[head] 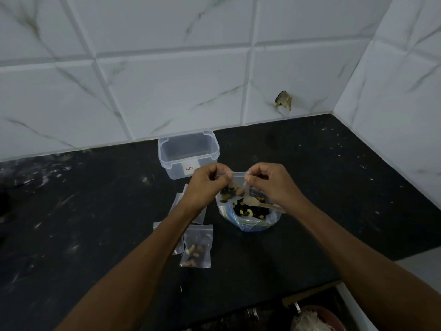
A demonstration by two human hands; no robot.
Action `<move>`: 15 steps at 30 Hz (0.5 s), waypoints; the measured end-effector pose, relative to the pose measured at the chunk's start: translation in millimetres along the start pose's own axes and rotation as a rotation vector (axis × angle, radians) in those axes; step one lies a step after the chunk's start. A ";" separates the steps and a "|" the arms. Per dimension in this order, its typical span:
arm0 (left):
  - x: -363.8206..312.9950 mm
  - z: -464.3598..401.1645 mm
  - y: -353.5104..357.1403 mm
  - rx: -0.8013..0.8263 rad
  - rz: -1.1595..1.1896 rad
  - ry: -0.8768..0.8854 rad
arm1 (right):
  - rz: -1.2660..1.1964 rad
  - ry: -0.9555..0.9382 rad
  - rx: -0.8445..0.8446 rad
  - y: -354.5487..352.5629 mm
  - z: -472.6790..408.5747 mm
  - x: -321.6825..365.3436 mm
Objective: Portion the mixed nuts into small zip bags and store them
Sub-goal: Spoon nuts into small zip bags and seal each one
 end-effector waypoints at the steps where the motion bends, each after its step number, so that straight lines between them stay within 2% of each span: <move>1: -1.3 -0.8 1.0 0.017 0.006 -0.002 | -0.005 -0.001 0.007 0.0 0.1 1.4; 10: -3.8 -6.0 3.4 0.033 -0.112 -0.018 | -0.018 -0.006 0.061 -0.1 2.2 5.7; 15: -7.6 -6.4 4.7 0.044 -0.142 -0.007 | 0.014 -0.008 0.034 -2.8 0.9 5.1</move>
Point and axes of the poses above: each hand's wrist, its own z-axis away from the middle knuckle, its own y-axis out of the palm, x = y × z, the point moved 7 cm from there along -z, towards the middle knuckle
